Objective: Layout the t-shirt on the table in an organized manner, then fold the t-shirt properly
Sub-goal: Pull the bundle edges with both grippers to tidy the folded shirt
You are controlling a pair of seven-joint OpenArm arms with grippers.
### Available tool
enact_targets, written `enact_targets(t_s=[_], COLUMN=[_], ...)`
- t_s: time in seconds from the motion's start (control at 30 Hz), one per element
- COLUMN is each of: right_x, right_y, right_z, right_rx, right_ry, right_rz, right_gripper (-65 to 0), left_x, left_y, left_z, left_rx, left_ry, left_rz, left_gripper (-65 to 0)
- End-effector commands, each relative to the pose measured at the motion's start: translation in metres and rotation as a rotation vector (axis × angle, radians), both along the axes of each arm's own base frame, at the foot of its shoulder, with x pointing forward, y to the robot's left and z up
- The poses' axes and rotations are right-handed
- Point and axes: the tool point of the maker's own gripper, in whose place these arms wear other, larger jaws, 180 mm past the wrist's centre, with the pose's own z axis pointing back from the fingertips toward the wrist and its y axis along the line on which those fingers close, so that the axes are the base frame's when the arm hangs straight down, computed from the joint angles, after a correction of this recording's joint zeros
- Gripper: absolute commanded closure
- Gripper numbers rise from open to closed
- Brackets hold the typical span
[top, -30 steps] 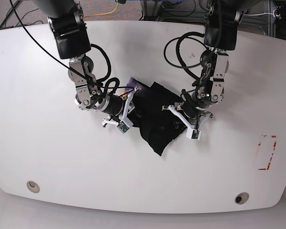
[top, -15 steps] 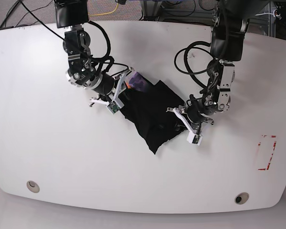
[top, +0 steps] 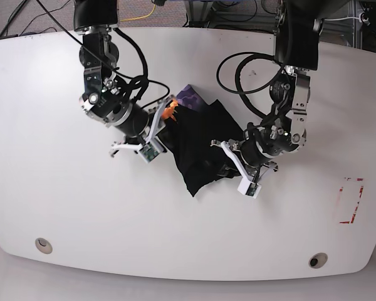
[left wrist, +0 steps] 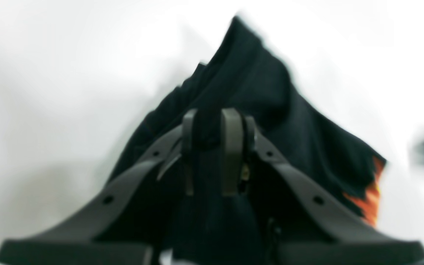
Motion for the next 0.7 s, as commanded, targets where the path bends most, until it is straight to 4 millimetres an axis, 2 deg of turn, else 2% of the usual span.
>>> enact_targets(t_s=[0.0,0.13,0.27,0.47,0.57,0.67], right_x=[0.016,0.030,0.043,0.043,0.040,0.028], right_y=[-0.007,-0.015,-0.021,-0.015,-0.016,-0.017], right_z=[0.015,0.000,-0.017,-0.037,-0.047,-0.058], right_rx=[-0.005,-0.017,-0.014,0.045,0.053,0.055], right_ry=[-0.049,-0.004,0.045,0.062,0.088,0.117], right_rz=[0.003,-0.009,-0.022,0.013,0.007,0.006], right_gripper=[-10.3,-10.3,-10.3,-10.3,-10.3,-10.3], left_x=[-0.003,-0.023,-0.047,-0.070,-0.072,-0.072], left_y=[0.001,0.000,-0.001,-0.002,-0.002,-0.001], left_z=[0.020,0.014,-0.005,-0.027,-0.030,-0.035], left_rx=[-0.007,-0.005,-0.006,-0.010,-0.005,-0.003], left_ry=[-0.060,-0.043,0.011,0.079,0.085,0.100], left_rz=[-0.004,-0.011,-0.013,-0.014,-0.015,-0.013], left_gripper=[-8.5,-8.5,-8.6,-8.6,-8.6,-8.6])
